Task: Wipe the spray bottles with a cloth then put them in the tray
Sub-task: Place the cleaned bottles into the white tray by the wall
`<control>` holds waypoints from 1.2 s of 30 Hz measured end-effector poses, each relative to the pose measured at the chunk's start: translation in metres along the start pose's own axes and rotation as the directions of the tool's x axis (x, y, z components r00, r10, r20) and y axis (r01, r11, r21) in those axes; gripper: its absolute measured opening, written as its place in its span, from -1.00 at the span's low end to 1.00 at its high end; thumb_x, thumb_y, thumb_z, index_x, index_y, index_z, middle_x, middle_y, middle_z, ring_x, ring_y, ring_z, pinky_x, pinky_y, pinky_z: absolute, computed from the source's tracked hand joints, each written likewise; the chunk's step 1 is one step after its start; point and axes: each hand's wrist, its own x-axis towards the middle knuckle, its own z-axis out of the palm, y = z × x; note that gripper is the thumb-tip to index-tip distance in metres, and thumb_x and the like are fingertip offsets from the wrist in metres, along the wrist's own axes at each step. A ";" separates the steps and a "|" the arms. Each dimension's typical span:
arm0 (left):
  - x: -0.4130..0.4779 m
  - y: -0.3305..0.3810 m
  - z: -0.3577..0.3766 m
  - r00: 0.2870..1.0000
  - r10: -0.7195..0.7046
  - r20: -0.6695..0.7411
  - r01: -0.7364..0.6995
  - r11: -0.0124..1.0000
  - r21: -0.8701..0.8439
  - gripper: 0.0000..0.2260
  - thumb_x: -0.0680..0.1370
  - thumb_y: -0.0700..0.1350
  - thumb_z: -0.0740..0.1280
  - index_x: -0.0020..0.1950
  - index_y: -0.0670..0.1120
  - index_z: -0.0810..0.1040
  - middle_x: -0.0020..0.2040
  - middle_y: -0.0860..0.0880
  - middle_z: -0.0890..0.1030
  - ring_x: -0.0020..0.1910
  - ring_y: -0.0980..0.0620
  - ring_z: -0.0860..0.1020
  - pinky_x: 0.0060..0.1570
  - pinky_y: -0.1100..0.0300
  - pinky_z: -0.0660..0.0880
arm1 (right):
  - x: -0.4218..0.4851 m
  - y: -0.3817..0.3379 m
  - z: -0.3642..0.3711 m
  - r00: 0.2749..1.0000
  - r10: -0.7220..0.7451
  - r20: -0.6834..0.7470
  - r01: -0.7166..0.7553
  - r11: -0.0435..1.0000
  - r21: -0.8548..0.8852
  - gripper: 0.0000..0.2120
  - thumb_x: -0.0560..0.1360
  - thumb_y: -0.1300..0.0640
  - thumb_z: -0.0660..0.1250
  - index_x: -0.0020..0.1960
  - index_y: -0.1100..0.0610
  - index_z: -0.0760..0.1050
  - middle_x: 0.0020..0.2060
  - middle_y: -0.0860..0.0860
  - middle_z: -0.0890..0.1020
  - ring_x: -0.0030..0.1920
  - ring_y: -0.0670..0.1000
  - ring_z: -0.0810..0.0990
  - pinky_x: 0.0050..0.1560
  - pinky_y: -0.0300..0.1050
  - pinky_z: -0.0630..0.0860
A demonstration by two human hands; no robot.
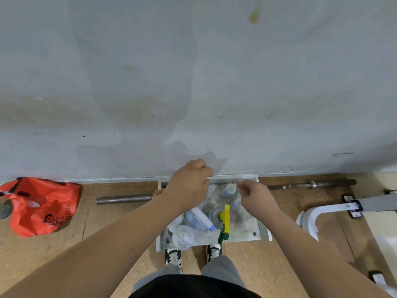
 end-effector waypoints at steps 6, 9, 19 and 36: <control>0.008 0.066 0.039 0.938 -0.128 0.323 0.062 0.976 0.207 -0.65 0.59 0.23 0.28 0.18 0.01 0.61 0.03 -0.08 0.65 0.10 -0.13 0.59 0.01 0.03 0.45 | 0.016 0.023 0.007 0.988 -0.117 0.099 0.127 0.987 -0.102 -0.60 0.61 0.14 0.29 0.43 -0.04 0.48 0.32 0.04 0.54 0.20 0.09 0.59 0.11 -0.01 0.57; 0.010 0.080 0.063 0.863 -0.279 0.422 0.118 0.923 0.367 -0.56 0.53 0.30 0.27 0.19 0.01 0.58 0.11 -0.07 0.63 0.19 -0.12 0.53 0.25 -0.12 0.39 | 0.031 0.020 0.012 0.966 -0.197 0.169 0.227 0.957 -0.181 -0.55 0.63 0.10 0.28 0.49 -0.13 0.40 0.36 0.00 0.49 0.30 0.12 0.52 0.13 -0.02 0.54; 0.024 0.100 0.079 0.781 -0.565 0.268 0.495 0.820 0.285 -0.82 0.59 -0.11 0.30 0.15 -0.13 0.56 0.10 -0.19 0.61 0.11 -0.16 0.60 -0.09 0.11 0.41 | 0.075 0.027 0.012 0.936 -0.242 0.255 0.338 0.819 -0.464 -0.83 0.66 0.07 0.21 0.17 -0.02 0.55 0.08 0.05 0.66 0.07 0.12 0.66 -0.06 -0.07 0.53; 0.057 0.101 0.083 0.844 -0.506 0.180 0.395 0.812 0.429 -0.70 0.60 -0.17 0.32 0.33 -0.03 0.52 0.30 -0.15 0.53 0.38 -0.16 0.37 0.35 -0.01 0.42 | 0.067 0.048 -0.007 0.903 -0.316 0.290 0.416 0.809 -0.415 -0.74 0.63 0.05 0.25 0.31 0.02 0.49 0.20 0.02 0.56 0.07 0.10 0.66 -0.05 -0.07 0.54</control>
